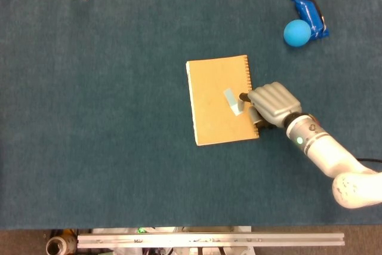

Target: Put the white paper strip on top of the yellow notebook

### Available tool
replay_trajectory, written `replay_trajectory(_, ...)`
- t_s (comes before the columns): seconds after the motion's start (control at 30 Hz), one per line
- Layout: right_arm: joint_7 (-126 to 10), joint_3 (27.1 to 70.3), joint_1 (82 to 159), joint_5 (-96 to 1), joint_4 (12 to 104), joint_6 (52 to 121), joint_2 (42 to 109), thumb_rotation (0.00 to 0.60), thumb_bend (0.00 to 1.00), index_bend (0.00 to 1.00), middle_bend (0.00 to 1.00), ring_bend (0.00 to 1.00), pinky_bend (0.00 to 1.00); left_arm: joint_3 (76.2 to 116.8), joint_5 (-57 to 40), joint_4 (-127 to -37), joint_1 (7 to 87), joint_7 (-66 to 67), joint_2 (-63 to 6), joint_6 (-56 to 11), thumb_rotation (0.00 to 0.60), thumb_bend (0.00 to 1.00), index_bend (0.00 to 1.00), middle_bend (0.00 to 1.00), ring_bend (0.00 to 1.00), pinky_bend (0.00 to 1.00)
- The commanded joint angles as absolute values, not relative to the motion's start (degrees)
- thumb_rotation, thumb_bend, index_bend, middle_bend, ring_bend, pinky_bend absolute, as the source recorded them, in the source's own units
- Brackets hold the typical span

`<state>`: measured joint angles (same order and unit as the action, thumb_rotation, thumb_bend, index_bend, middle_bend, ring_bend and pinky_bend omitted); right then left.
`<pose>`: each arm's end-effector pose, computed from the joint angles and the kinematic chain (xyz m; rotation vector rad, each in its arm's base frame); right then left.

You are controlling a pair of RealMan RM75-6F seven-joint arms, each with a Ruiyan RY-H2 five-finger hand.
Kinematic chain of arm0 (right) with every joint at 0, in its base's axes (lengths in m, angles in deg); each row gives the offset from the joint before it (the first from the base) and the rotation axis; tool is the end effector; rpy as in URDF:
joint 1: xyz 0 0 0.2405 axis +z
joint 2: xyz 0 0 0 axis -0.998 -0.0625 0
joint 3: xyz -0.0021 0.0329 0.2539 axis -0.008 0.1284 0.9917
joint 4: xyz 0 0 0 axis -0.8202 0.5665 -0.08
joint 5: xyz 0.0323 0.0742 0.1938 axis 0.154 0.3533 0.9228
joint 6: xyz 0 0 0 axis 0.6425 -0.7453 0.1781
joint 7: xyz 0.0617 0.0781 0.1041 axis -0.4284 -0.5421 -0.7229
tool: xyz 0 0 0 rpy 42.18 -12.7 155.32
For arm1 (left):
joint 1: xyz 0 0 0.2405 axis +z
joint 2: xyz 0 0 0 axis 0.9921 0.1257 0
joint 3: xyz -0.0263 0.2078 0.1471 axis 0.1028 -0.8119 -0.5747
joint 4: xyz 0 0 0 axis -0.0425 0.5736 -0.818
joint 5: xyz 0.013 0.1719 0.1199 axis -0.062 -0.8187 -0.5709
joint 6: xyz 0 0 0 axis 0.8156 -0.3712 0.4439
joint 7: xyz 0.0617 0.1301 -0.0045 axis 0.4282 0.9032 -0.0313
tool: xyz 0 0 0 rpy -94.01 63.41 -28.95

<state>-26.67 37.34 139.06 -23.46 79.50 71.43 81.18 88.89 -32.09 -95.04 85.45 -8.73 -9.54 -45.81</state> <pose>-0.1423 -0.2894 -0.0646 2.1102 -1.2052 0.5497 -0.3569 0.1290 0.1716 -1.2570 -1.0120 -0.8295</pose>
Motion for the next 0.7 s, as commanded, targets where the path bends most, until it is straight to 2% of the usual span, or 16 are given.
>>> replay_trajectory(0.03,-26.39,37.26,139.19,-23.20,79.21,71.28,81.39,0.586,0.71,0.39,0.97,1.00,1.00,88.90,-32.02,-95.04,85.48,-8.75,-9.52,-45.82,0.600,0.26,0.17,0.31,0.28,0.23)
replay_trajectory(0.7,-26.45,37.10,139.02,-23.29,79.97,71.08,81.06,0.586,0.71,0.39,0.97,1.00,1.00,88.83,-32.08,-94.93,85.65,-8.84,-9.53,-46.08,0.600,0.26,0.17,0.31,0.28,0.23)
